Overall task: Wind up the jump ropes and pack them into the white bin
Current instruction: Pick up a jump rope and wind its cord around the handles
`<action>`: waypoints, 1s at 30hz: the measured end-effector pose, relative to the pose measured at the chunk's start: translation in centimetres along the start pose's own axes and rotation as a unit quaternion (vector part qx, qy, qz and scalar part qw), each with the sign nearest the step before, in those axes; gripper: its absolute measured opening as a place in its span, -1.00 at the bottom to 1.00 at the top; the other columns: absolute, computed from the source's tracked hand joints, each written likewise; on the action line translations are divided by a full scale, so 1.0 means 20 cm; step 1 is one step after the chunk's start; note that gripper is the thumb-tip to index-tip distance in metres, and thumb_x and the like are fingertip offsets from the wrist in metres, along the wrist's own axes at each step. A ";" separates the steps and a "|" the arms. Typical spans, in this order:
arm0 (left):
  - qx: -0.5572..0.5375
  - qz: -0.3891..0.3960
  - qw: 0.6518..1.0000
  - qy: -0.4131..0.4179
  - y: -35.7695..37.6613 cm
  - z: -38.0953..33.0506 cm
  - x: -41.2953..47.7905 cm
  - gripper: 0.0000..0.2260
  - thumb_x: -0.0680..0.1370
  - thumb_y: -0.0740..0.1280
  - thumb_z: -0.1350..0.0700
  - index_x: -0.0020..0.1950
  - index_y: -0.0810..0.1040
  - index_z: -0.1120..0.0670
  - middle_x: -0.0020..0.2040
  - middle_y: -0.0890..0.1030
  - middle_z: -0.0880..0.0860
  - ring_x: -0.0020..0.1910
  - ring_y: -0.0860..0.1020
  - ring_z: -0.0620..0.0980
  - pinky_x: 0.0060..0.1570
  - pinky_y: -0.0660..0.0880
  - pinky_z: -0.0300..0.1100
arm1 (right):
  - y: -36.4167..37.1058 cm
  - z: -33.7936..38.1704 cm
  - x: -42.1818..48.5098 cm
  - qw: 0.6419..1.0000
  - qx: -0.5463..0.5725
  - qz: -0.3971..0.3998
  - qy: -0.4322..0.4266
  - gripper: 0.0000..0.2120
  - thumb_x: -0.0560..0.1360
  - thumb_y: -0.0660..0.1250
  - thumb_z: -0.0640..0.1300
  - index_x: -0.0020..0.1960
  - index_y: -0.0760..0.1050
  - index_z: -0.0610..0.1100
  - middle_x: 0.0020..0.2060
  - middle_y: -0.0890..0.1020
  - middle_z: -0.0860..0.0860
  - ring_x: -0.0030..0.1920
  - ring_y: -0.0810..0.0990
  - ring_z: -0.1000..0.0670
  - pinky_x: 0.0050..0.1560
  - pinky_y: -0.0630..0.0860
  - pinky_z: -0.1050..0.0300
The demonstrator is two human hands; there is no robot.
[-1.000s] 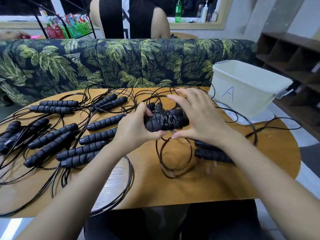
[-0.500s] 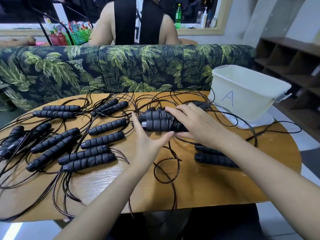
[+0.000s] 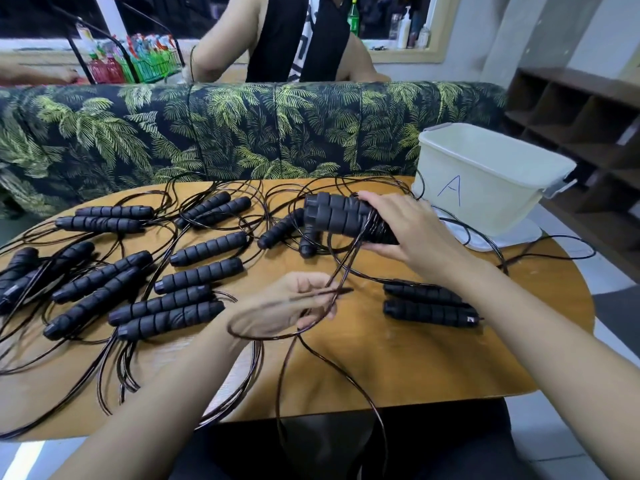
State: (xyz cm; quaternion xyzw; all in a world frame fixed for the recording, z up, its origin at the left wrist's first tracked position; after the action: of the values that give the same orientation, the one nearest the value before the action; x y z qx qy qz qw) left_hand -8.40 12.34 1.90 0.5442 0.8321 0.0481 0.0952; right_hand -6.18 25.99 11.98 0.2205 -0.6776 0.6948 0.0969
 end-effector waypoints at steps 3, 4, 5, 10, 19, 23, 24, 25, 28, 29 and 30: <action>0.046 -0.123 0.991 -0.016 -0.17 0.02 -0.05 -0.86 0.51 0.31 0.21 0.02 0.62 0.14 -0.26 0.63 0.08 -0.52 0.43 -0.11 -0.51 0.32 -0.36 | -0.02 -0.08 0.00 0.999 -0.032 -0.009 0.018 -0.29 0.46 0.28 0.20 0.50 0.22 -0.10 0.20 0.52 -0.09 0.14 0.49 -0.16 0.05 0.43 -0.10; 0.066 -0.146 0.987 -0.010 -0.21 0.01 -0.07 -0.82 0.50 0.32 0.21 0.07 0.62 0.15 -0.21 0.67 0.09 -0.49 0.49 -0.09 -0.50 0.34 -0.33 | -0.02 -0.11 -0.01 0.999 -0.042 -0.010 0.024 -0.28 0.45 0.25 0.22 0.50 0.23 -0.11 0.20 0.52 -0.10 0.14 0.50 -0.18 0.04 0.44 -0.11; 0.082 -0.170 0.982 0.001 -0.25 -0.01 -0.10 -0.81 0.51 0.32 0.22 0.09 0.62 0.16 -0.15 0.70 0.11 -0.45 0.56 -0.06 -0.49 0.38 -0.32 | -0.03 -0.14 -0.01 0.998 -0.050 -0.012 0.032 -0.28 0.45 0.24 0.22 0.49 0.24 -0.11 0.20 0.52 -0.10 0.14 0.51 -0.19 0.03 0.44 -0.11; 0.166 -0.364 0.916 0.032 -0.60 -0.10 -0.31 -0.85 0.59 0.26 0.20 0.03 0.62 0.17 -0.14 0.71 0.11 -0.28 0.66 0.01 -0.35 0.57 -0.25 | -0.12 -0.33 -0.06 0.993 -0.076 -0.044 0.084 -0.30 0.44 0.32 0.17 0.47 0.28 -0.14 0.15 0.55 -0.14 0.09 0.51 -0.20 -0.05 0.39 -0.09; 0.422 -0.453 0.784 -0.042 -0.75 -0.36 -0.27 -0.72 0.57 0.17 0.31 0.18 0.61 0.18 0.14 0.63 0.11 -0.13 0.55 -0.07 -0.10 0.47 -0.24 | -0.16 -0.27 0.01 0.979 -0.200 -0.036 0.026 -0.27 0.35 0.41 0.14 0.42 0.36 -0.16 0.06 0.57 -0.18 -0.04 0.58 -0.21 -0.08 0.42 -0.06; 0.255 -0.283 0.925 0.015 -0.29 -0.52 -0.01 -0.66 0.57 0.24 -0.18 0.07 0.61 0.05 0.10 0.65 0.02 0.13 0.58 -0.05 0.24 0.41 -0.08 | -0.17 -0.15 0.11 0.976 -0.214 -0.039 0.000 -0.26 0.37 0.44 0.15 0.43 0.33 -0.15 0.10 0.56 -0.17 -0.02 0.56 -0.21 -0.06 0.41 -0.06; 0.252 -0.218 0.943 -0.009 -0.16 -0.49 0.06 -0.61 0.53 0.24 -0.26 0.05 0.61 0.02 0.10 0.65 0.00 0.16 0.56 -0.06 0.28 0.36 -0.07 | -0.18 -0.12 0.14 0.975 -0.218 -0.045 -0.003 -0.27 0.38 0.43 0.15 0.44 0.32 -0.15 0.10 0.56 -0.17 -0.02 0.56 -0.21 -0.06 0.41 -0.07; 0.253 -0.174 0.952 -0.014 -0.04 -0.47 0.12 -0.60 0.52 0.24 -0.28 0.05 0.61 0.02 0.09 0.65 -0.01 0.16 0.55 -0.08 0.28 0.34 -0.09 | -0.20 -0.10 0.18 0.973 -0.224 -0.050 -0.006 -0.27 0.39 0.41 0.16 0.44 0.31 -0.14 0.11 0.56 -0.17 -0.01 0.55 -0.20 -0.05 0.41 -0.07; 0.214 -0.171 0.959 0.075 0.12 -0.49 0.20 -0.76 0.63 0.21 -0.01 -0.02 0.55 0.12 -0.21 0.63 0.01 -0.19 0.60 -0.09 -0.05 0.44 -0.28 | -0.27 -0.08 0.27 0.967 -0.250 -0.056 -0.007 -0.27 0.39 0.40 0.19 0.44 0.30 -0.13 0.11 0.56 -0.16 -0.02 0.55 -0.21 -0.05 0.41 -0.08; 0.200 -0.193 0.954 0.112 0.11 -0.50 0.19 -0.79 0.65 0.18 0.06 -0.05 0.52 0.14 -0.31 0.54 0.01 -0.33 0.55 -0.07 -0.17 0.46 -0.27 | -0.32 -0.09 0.30 0.964 -0.258 -0.062 -0.005 -0.27 0.39 0.41 0.20 0.43 0.31 -0.13 0.09 0.56 -0.16 -0.03 0.56 -0.21 -0.06 0.41 -0.08; 0.204 -0.213 0.946 0.136 0.07 -0.51 0.17 -0.79 0.66 0.15 0.10 -0.08 0.49 0.13 -0.37 0.45 0.00 -0.42 0.46 -0.06 -0.28 0.44 -0.26 | -0.36 -0.10 0.32 0.962 -0.264 -0.069 -0.005 -0.27 0.40 0.42 0.20 0.43 0.32 -0.13 0.09 0.57 -0.17 -0.03 0.56 -0.21 -0.05 0.42 -0.08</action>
State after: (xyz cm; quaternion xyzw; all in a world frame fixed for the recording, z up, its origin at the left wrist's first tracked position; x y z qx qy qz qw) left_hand -10.55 16.18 11.79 0.3506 0.9256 -0.0702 -0.1238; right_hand -9.03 27.32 21.35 0.2364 -0.8208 0.4817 0.1960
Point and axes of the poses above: each hand's wrist, its own x-axis towards the middle knuckle, its own y-axis out of the palm, z = x × y, the point moved 9 cm from there along x, towards the middle knuckle
